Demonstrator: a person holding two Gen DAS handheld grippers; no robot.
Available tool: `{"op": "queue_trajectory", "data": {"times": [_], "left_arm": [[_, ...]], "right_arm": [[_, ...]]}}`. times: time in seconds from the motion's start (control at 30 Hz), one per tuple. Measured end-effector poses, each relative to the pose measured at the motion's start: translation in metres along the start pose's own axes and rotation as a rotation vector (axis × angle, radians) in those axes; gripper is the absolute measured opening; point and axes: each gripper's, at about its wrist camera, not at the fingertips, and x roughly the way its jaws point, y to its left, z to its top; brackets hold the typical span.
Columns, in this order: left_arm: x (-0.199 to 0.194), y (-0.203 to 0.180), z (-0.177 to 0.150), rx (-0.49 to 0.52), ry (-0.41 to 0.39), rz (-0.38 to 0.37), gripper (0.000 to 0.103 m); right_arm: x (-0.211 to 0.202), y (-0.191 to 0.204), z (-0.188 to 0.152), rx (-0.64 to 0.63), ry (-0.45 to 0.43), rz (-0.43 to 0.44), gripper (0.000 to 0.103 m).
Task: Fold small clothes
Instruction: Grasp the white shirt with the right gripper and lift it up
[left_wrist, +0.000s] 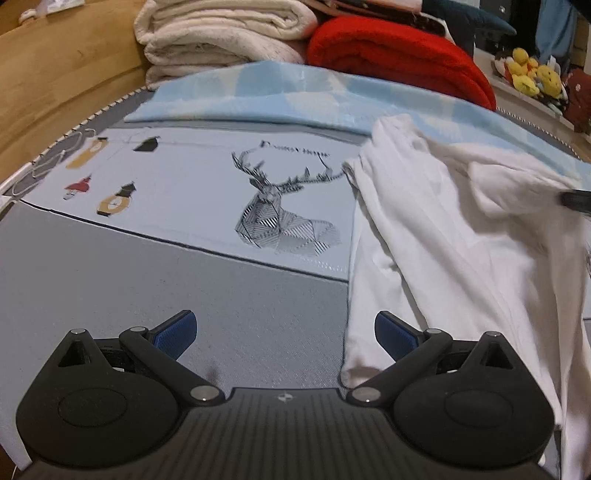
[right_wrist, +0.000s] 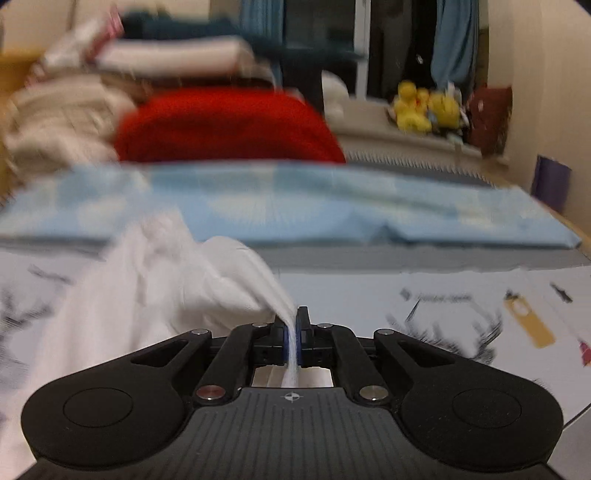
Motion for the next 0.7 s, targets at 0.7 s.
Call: {"op": "queue_trajectory", "data": {"times": [0.7], "left_arm": [[-0.024, -0.150, 0.080, 0.399, -0.140, -0.346, 0.103]], "right_arm": [[-0.253, -0.158, -0.163, 0.452, 0.175, 0.016, 0.003]]}}
